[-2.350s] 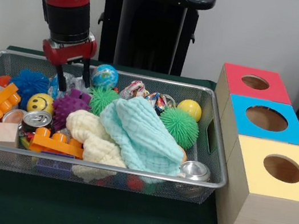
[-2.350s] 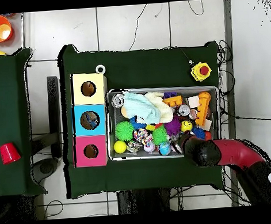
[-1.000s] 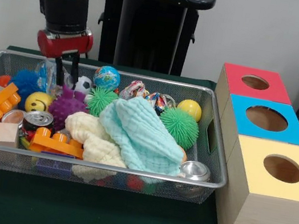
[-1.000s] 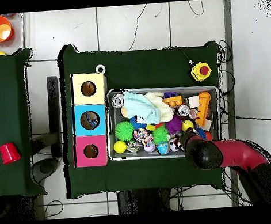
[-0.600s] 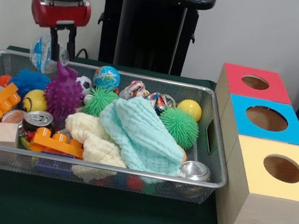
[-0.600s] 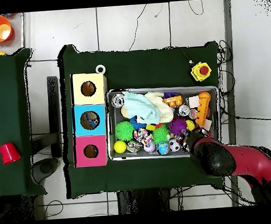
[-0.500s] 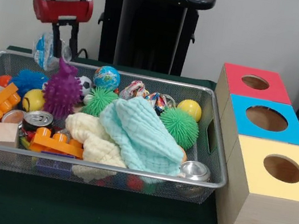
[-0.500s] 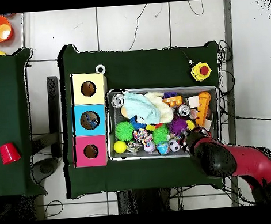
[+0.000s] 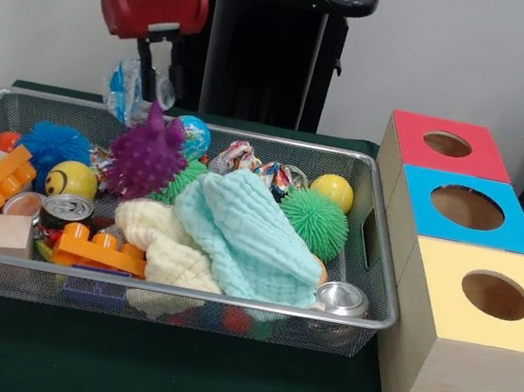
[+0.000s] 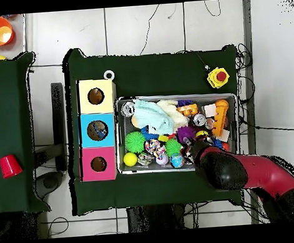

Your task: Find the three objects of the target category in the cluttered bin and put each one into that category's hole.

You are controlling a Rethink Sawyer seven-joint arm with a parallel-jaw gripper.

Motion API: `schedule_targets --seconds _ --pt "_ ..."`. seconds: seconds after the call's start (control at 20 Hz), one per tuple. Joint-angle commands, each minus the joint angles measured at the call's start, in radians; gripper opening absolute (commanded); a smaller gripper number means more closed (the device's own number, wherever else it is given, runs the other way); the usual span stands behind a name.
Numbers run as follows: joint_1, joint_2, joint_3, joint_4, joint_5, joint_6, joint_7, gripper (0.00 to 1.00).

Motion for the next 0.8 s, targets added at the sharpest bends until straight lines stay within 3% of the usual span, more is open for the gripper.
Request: schedule_targets --seconds 0.05,0.3,0.8 --pt "0.026 0.103 0.127 -0.009 0.081 0.057 0.064 0.00" --pt "0.048 0.155 0.159 -0.067 0.119 0.067 0.058 0.00" --pt "0.011 0.277 0.203 -0.115 0.100 0.050 0.000 0.00"
